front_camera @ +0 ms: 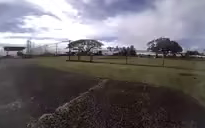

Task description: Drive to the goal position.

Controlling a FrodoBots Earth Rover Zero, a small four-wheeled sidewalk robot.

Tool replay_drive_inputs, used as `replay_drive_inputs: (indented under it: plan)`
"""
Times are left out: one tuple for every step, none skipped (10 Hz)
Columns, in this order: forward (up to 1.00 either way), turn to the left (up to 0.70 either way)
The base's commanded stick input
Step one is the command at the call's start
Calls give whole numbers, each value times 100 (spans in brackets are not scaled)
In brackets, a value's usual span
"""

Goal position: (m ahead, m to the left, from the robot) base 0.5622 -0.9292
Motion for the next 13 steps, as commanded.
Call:
replay_drive_inputs:
  plan:
    - [50, 50]
    - [50, 50]
    - [50, 50]
    - [50, 50]
    - [50, 50]
    - [50, 50]
    - [50, 50]
    - [50, 50]
    - [50, 50]
    - [50, 50]
    - [50, 50]
    - [50, 50]
    - [50, 50]
